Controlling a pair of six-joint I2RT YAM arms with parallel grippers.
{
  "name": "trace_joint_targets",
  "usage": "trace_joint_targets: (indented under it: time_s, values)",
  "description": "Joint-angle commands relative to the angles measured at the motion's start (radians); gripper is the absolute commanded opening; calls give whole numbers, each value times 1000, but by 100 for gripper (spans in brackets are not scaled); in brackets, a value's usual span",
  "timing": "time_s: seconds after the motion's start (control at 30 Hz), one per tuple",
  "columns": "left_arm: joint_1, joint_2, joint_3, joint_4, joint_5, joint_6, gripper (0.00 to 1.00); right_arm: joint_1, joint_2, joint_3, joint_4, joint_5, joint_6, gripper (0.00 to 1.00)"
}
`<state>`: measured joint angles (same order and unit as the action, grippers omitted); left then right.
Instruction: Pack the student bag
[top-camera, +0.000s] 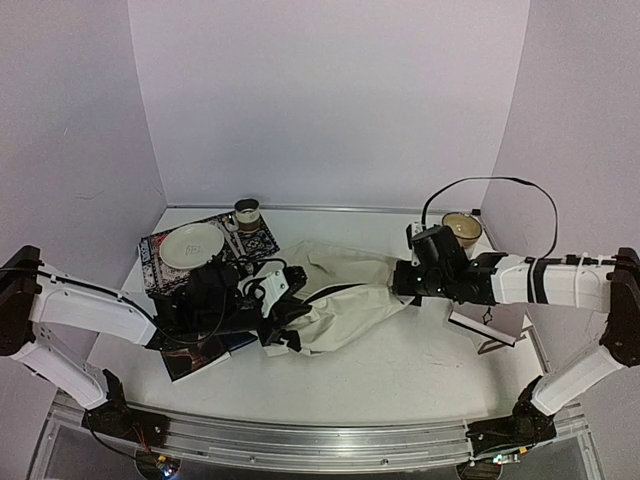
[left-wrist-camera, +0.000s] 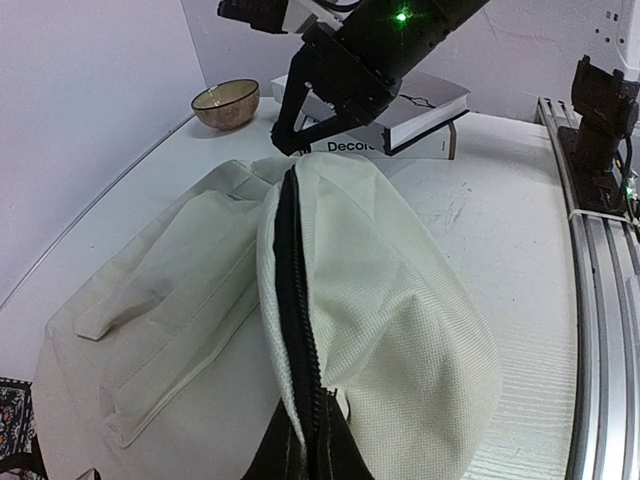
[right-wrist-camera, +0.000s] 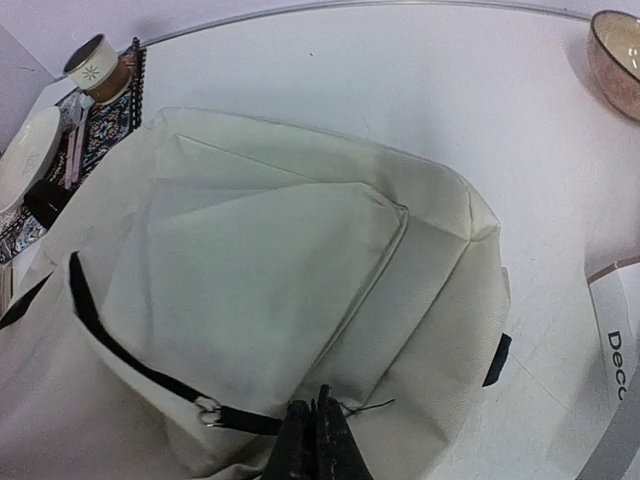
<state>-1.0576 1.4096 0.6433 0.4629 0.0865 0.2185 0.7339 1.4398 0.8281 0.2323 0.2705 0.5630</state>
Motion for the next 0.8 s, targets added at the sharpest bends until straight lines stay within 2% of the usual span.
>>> trace_joint_targets:
  time_s: [0.0,0.13,0.37,0.53,0.63,0.77]
  values:
    - [-4,-107,-27,42,-2,-7,0,-139,82,-18,-53,77,11,0]
    - [-5,-109,-33,43,30,-26,0,-190,181,20,-53,29,3,0]
    - [-6,-12,38,43,133,-123,0,-191,258,151,-33,-174,-137,0]
    - [-21,103,144,43,225,-209,0,-191,290,265,-82,-234,-246,8]
    - [-38,166,211,42,191,-246,1,-191,294,325,-138,-255,-279,14]
    - [-36,233,286,18,83,-256,8,-191,210,308,-188,-288,-288,37]
